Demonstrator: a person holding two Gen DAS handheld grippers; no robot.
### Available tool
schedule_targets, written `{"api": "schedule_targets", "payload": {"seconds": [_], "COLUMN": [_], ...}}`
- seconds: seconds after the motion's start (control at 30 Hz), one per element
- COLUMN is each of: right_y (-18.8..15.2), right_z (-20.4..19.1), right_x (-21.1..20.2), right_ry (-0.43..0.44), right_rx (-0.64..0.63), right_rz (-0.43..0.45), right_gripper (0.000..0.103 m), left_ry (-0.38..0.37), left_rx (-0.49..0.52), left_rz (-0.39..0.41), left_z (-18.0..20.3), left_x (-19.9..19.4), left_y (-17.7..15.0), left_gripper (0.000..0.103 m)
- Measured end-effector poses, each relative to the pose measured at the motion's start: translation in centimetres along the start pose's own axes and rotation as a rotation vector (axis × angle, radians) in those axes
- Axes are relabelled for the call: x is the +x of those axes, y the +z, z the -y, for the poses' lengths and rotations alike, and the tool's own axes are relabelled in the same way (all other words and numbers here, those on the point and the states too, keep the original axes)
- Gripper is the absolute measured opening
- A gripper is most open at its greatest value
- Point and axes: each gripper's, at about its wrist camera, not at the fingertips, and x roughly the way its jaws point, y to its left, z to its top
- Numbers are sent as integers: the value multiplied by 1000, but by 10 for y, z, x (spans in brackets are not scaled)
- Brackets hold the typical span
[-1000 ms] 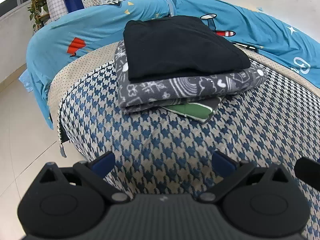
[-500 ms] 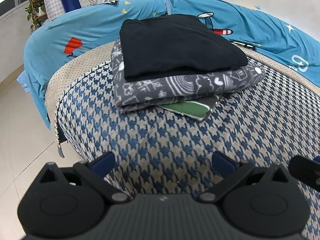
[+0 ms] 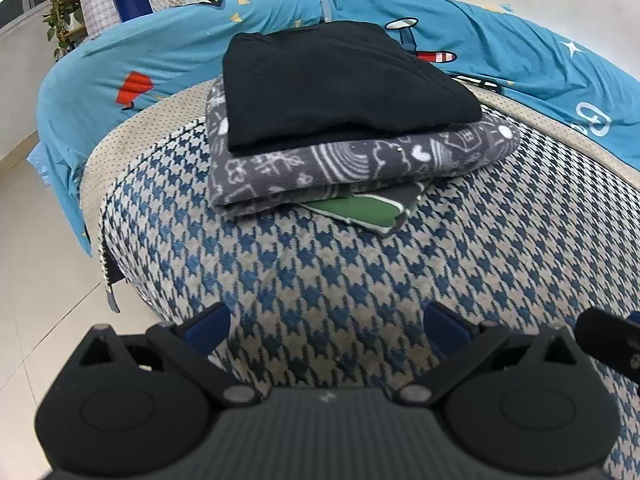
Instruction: Fold clothes
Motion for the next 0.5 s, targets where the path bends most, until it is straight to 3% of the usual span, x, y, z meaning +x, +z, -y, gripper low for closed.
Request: {"api": "schedule_targets", "payload": {"seconds": [0.5], "right_y": [-2], "right_z": [5], "right_x": [1], "right_ry": [-11], "right_rx": [8], "right_rz": [-7], "right_gripper": [55], "left_ry": [9], "left_rx": [36], "left_rz": [5], "left_z": [10], "left_x": [0], "left_y": [-2], "left_gripper": [103]}}
